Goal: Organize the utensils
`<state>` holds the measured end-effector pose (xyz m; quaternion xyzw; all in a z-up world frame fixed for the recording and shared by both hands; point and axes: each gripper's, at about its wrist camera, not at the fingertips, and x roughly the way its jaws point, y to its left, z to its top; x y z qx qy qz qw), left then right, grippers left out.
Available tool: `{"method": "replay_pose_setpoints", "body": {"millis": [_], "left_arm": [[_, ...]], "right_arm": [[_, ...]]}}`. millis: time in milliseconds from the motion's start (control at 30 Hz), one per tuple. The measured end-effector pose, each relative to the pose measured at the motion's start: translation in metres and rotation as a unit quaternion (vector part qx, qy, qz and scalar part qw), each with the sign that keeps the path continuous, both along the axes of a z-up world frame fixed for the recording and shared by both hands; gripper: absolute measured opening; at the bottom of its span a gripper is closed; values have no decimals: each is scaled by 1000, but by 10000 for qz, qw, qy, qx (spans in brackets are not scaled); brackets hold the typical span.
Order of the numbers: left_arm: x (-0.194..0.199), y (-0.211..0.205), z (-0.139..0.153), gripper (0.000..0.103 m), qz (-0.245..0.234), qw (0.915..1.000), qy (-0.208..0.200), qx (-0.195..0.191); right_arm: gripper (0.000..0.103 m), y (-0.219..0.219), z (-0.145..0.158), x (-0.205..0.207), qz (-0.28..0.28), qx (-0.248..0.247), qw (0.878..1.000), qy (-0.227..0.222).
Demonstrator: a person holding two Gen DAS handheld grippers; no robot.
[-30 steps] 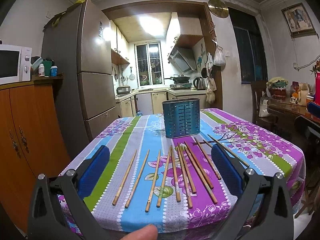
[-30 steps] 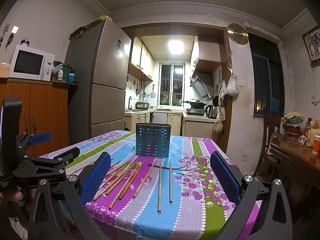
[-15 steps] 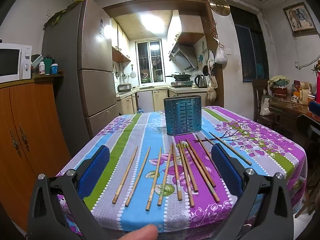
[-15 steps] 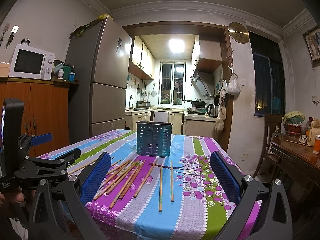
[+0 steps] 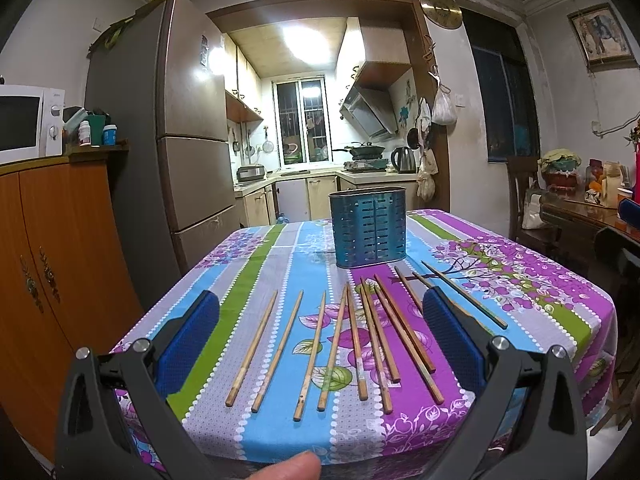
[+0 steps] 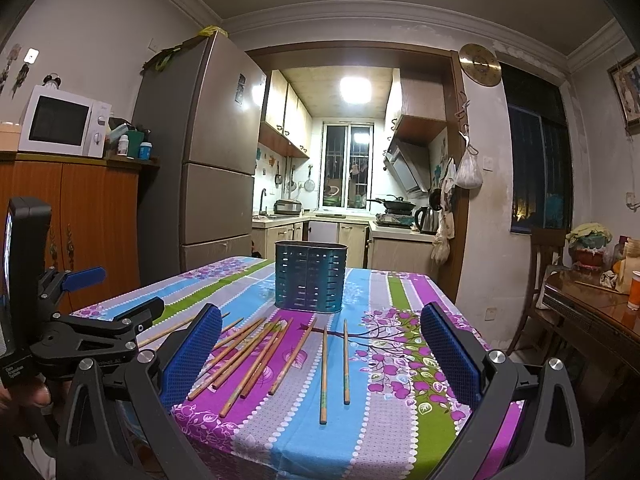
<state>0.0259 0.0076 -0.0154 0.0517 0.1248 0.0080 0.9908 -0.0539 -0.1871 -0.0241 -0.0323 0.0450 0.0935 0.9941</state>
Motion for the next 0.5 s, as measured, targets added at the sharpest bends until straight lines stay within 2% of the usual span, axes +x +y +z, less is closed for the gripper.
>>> {"method": "replay_pose_setpoints", "body": {"millis": [500], "left_arm": [[2,6,-1,98,44,10000,6,32]], "right_arm": [[100,5,-3,3,34,-35,10000,14]]}}
